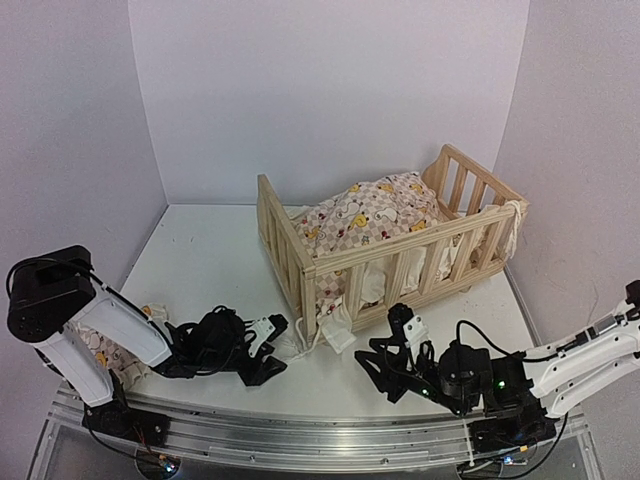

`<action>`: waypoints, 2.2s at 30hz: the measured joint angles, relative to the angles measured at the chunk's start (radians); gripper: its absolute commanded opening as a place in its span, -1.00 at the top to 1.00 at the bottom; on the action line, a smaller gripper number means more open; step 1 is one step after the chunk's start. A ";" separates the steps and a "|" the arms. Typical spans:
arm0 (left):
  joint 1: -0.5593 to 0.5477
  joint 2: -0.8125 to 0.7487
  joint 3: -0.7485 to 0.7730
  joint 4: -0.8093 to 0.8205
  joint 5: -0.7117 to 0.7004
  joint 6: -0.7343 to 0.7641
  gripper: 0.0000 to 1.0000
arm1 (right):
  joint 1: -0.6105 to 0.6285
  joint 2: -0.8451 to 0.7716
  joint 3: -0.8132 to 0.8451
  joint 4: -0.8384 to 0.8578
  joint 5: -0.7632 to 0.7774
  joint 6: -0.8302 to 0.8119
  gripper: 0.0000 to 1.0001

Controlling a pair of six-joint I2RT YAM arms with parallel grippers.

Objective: Set up the pet bed

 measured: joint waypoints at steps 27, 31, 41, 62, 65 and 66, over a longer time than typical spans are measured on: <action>-0.017 -0.261 0.041 -0.236 0.035 0.048 1.00 | 0.000 0.135 0.093 -0.021 -0.003 0.029 0.35; -0.017 -0.401 0.063 -0.307 0.077 0.052 1.00 | 0.000 0.248 0.153 0.058 -0.025 0.033 0.37; -0.017 -0.477 0.069 -0.381 0.142 0.158 1.00 | -0.014 0.568 0.264 0.305 0.091 0.168 0.19; -0.017 -0.449 0.052 -0.120 0.304 0.296 1.00 | -0.074 0.624 0.269 0.421 -0.075 0.274 1.00; -0.014 -0.407 0.053 -0.086 0.324 0.291 1.00 | -0.076 0.547 0.254 0.398 -0.178 0.249 1.00; -0.010 -0.387 0.056 -0.074 0.328 0.287 1.00 | -0.076 0.522 0.254 0.382 -0.205 0.241 1.00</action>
